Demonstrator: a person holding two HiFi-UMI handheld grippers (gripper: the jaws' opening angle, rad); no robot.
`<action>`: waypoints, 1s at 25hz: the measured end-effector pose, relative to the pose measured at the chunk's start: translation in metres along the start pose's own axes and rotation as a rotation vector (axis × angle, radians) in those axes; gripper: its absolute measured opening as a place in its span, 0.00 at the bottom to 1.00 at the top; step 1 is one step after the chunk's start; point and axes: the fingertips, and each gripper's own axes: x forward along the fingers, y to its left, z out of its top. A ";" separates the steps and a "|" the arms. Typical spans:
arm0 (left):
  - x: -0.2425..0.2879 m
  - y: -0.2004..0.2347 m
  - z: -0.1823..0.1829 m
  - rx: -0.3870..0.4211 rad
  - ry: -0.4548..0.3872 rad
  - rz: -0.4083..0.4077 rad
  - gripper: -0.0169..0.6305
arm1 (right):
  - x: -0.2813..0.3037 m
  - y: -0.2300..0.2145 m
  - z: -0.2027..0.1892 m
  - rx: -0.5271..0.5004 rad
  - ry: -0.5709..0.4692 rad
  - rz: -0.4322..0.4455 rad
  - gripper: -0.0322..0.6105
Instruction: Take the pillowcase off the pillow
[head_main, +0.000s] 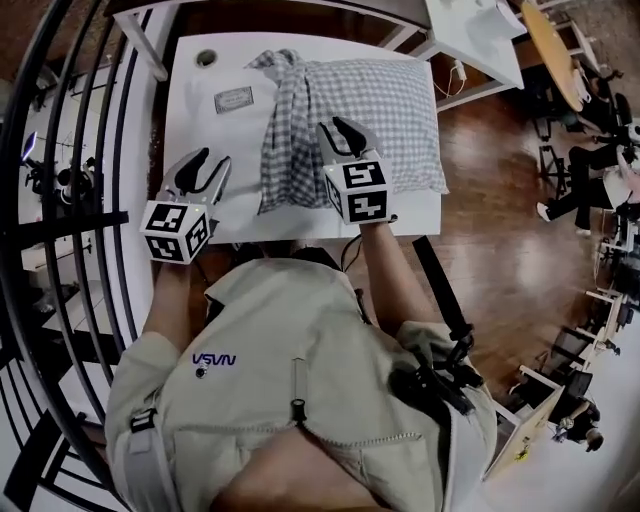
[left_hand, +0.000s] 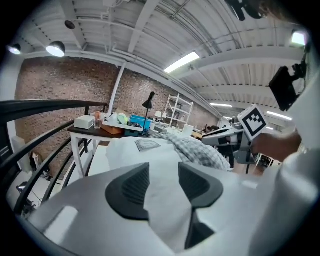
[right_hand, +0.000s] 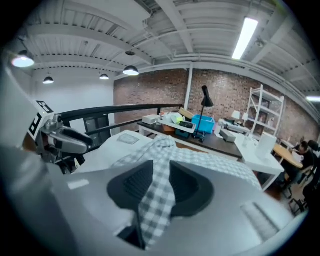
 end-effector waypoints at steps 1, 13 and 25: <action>-0.004 -0.010 -0.007 0.009 0.012 0.003 0.32 | -0.007 0.008 -0.006 -0.010 -0.001 0.014 0.21; -0.030 -0.085 -0.082 0.128 0.159 0.150 0.37 | -0.078 0.061 -0.096 -0.075 0.010 0.212 0.21; 0.001 -0.065 -0.141 0.305 0.357 0.152 0.15 | -0.046 0.094 -0.157 -0.141 0.191 0.152 0.23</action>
